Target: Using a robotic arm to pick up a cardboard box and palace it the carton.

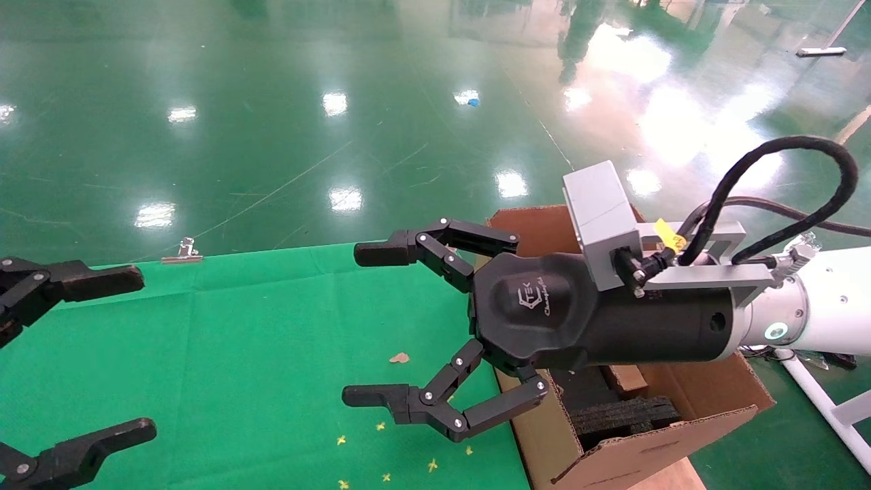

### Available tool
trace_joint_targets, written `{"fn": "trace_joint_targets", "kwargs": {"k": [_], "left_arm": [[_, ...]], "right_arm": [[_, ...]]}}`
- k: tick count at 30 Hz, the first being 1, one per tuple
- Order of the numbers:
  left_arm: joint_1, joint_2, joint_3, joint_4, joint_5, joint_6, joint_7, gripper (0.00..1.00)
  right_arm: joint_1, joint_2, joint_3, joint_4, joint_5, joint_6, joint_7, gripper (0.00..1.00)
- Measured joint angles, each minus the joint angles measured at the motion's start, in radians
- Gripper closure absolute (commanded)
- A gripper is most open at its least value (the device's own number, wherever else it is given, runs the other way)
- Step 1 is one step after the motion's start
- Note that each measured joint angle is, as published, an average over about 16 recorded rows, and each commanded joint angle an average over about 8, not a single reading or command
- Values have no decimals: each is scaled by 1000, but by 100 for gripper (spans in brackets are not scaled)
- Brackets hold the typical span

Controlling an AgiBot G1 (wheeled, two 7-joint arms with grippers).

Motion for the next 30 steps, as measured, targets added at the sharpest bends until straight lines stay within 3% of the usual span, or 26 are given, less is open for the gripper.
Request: {"fn": "trace_joint_targets", "kwargs": {"k": [30], "left_arm": [[0, 0, 0, 0, 0, 0, 0, 0]], "right_arm": [[3, -1, -3, -3, -1, 0, 1, 0]]}}
